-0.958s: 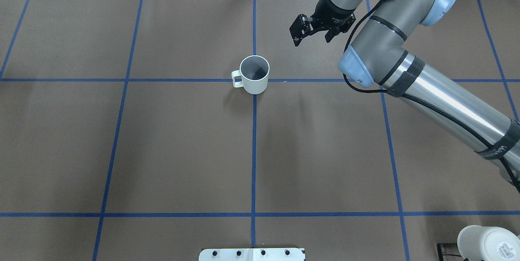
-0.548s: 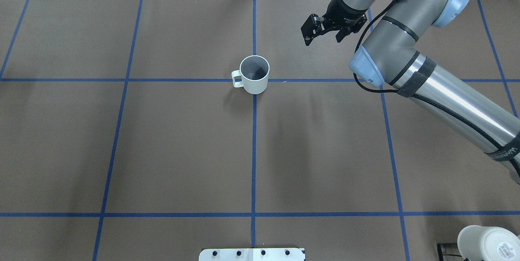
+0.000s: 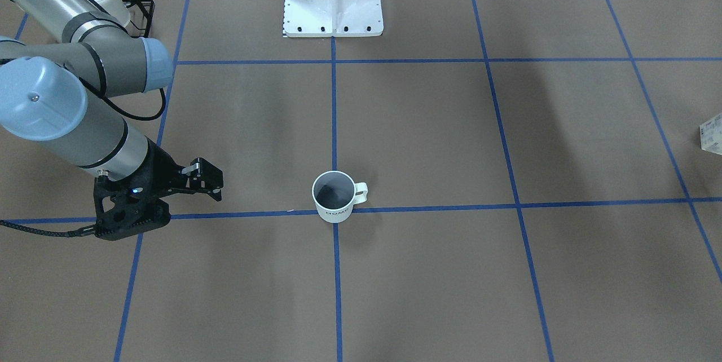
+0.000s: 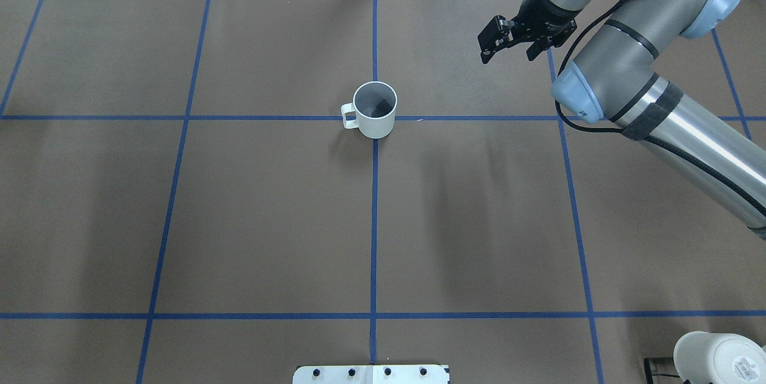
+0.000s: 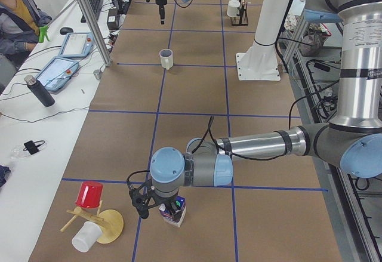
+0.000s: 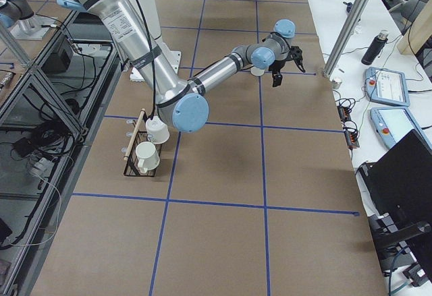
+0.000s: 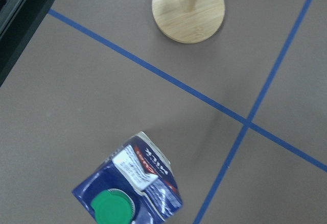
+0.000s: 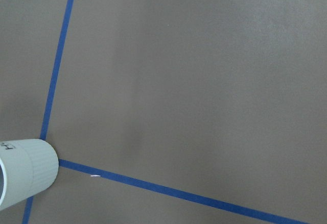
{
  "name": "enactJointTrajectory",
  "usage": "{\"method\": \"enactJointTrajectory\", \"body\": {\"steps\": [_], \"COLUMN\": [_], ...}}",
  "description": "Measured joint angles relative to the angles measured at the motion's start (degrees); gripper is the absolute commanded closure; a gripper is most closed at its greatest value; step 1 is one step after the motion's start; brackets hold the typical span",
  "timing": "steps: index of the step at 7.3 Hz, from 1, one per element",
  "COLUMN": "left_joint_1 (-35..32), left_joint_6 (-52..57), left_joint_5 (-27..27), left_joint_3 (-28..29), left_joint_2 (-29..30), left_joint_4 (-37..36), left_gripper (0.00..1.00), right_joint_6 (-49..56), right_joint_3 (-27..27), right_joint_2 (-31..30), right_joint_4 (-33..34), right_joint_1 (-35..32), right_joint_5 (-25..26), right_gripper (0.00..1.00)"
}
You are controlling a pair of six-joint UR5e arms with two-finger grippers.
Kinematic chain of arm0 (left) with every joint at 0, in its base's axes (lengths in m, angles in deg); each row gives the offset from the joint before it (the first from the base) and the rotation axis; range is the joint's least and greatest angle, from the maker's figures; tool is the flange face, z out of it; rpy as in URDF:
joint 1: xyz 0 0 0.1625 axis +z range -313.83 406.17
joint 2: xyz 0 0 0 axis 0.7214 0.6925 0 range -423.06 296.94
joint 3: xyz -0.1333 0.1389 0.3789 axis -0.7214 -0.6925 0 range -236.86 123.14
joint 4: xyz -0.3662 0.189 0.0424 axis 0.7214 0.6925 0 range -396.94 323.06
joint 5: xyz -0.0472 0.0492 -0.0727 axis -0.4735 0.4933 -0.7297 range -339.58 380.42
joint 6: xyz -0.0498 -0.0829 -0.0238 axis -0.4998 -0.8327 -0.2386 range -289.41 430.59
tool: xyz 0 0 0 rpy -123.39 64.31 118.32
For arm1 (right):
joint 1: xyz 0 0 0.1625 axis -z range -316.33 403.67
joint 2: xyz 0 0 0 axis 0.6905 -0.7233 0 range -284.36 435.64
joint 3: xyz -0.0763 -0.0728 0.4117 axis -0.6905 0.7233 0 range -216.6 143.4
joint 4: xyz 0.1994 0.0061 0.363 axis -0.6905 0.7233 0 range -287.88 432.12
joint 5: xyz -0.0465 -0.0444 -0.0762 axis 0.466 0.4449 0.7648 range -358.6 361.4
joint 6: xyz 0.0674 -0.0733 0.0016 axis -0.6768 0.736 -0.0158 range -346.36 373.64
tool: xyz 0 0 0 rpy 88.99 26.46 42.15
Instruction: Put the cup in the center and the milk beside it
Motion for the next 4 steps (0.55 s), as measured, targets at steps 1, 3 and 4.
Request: {"method": "enactJointTrajectory", "body": {"steps": [1,3,4], "left_joint_1": [-0.01,-0.03,-0.02], "left_joint_6": [-2.03,-5.32,-6.86], "left_joint_5": [0.03,0.00,-0.01], "left_joint_3": [0.22,0.38,0.59], "left_joint_2": [-0.48,-1.35,-1.34], "left_joint_4": [0.66,1.14,1.33], "left_gripper": [0.02,0.02,0.02], "right_joint_6": [-0.01,-0.19,-0.23], "right_joint_3": [-0.28,-0.76,-1.62], "right_joint_2": [-0.34,-0.80,-1.45], "right_joint_4": [-0.01,-0.01,-0.01], "right_joint_1": [-0.02,0.01,0.02], "right_joint_5": [0.01,0.33,0.55], "right_gripper": [0.00,0.00,0.00]}}
